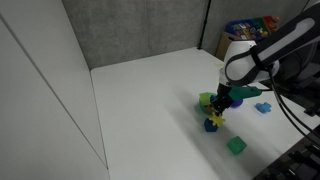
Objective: Put one yellow toy from the green bowl on the table
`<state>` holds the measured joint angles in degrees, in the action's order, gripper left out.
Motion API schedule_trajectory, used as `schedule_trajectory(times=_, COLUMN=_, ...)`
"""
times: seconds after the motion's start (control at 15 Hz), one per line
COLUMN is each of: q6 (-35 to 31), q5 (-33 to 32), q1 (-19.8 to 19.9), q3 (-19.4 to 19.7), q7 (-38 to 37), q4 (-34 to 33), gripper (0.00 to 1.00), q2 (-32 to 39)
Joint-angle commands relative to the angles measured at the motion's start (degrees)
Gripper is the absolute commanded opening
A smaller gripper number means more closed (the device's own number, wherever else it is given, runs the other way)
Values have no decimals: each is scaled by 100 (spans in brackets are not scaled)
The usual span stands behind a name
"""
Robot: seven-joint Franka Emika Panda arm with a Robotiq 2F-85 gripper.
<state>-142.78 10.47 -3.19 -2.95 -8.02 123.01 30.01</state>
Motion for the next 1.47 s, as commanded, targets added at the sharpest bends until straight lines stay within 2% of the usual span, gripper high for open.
schedule_trajectory(times=0.0, q6=-25, q5=166, q1=198, q3=-134, q7=315, q4=-34, gripper=44, q2=10)
schedule_trajectory(times=0.47, q6=168, q5=40, q1=256, q3=-30, q7=297, q4=-55, gripper=99, q2=-293)
schedule_trajectory(times=0.87, q6=783, q5=-136, q1=243, q3=183, q7=127, q4=7, gripper=100, q2=-1223)
schedule_trajectory(times=1.2, q6=1966, q5=-433, q1=309, q3=424, q7=84, q4=-114, gripper=100, q2=-2103)
schedule_trajectory(times=1.4, q6=2645, q5=-836, q1=353, q3=533, q7=-48, q4=-41, gripper=100, q2=-2772)
